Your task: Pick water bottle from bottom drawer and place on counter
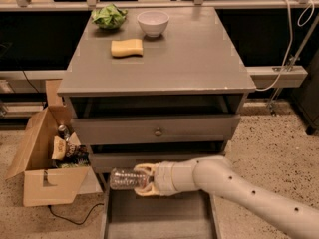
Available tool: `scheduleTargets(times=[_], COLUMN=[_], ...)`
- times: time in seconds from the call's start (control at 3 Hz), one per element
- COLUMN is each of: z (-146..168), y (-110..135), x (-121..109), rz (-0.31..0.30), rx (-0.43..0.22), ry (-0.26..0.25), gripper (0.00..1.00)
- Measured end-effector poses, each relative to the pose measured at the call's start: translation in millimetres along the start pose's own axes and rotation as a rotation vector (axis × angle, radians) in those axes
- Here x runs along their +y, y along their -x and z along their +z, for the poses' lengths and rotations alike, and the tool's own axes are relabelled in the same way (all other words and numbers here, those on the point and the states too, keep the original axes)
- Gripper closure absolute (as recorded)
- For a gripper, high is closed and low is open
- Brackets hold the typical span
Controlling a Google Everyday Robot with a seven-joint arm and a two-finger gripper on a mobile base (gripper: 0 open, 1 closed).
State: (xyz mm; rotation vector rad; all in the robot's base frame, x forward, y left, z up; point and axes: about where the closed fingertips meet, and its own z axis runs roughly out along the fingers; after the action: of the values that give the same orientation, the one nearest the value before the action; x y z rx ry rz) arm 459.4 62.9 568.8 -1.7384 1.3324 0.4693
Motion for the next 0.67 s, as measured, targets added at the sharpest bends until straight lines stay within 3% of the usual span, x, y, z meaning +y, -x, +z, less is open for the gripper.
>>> scheduleTargets(times=[0.67], z=[-107.7], y=[64.8], x=[-85.6], rz=[-0.035], rx=[0.150], ry=[-0.013], gripper=[1.00])
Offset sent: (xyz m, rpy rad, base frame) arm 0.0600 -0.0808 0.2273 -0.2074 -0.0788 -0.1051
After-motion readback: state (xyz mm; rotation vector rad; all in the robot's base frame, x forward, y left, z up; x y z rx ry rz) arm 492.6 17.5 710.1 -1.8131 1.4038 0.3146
